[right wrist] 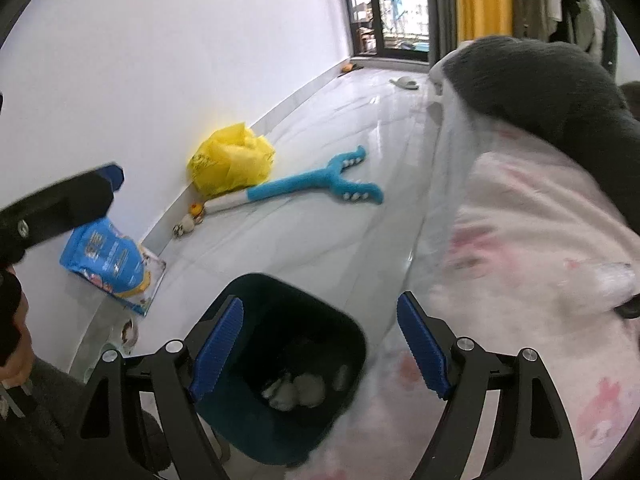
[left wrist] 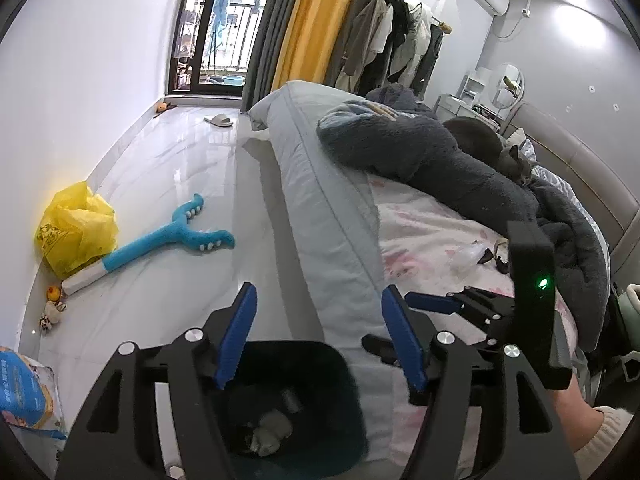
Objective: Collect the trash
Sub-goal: 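Move both tools back over the bed toward the remaining bubble wrap and tape core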
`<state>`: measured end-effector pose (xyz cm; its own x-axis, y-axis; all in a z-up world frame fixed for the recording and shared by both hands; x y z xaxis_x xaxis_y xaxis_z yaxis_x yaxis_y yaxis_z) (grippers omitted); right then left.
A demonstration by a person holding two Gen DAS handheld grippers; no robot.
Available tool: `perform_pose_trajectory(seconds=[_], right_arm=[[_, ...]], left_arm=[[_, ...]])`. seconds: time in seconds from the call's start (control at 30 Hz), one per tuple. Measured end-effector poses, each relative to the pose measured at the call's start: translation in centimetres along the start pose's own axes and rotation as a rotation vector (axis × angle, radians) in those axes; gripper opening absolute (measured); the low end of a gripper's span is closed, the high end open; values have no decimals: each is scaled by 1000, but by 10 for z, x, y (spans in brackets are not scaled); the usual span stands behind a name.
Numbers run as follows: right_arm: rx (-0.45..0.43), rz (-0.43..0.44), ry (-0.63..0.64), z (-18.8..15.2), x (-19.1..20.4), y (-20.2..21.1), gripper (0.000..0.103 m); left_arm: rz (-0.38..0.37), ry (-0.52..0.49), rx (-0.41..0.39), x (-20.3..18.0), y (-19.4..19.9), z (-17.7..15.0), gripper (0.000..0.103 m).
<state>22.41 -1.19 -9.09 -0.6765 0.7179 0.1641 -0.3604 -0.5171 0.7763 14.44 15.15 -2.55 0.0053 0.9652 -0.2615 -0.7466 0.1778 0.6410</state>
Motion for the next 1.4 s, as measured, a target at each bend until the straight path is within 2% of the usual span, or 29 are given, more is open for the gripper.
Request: perform_pose_trajectory(seconds=[0.2,0.57,0.73,0.87,1.4], right_arm=[[-35,-27,-1,5,-26,20,80],[-96,-117,-52,5,-98,60,81],[-152,-141,-83,-2,-127,85,81],[-151,-152,-117,-9,-153,95,81],[-175,-221,-183,-34,-213,132,81]], left_arm=[[-4,-22,17,-23,-19,6,71],[-39,-30,25,-62,-51,22,76],[-57,-39,47,-84,-72,25,77],[-69,-58,71,-99,-86,22,77],[-157,-133,142,-170,-129,8,84]])
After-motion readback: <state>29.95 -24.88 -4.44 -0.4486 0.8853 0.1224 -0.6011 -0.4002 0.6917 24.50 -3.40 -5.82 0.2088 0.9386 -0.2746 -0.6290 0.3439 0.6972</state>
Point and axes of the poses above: each gripper's, at about its wrist camera, not at the fingertips, and y roughly against the way its jaws point, x to its left, z to its top, the point moved 1 cm from there along -y, roughly the way its jaws point, and after that the axes turned 1 degree about x, right-handed, at the moved point
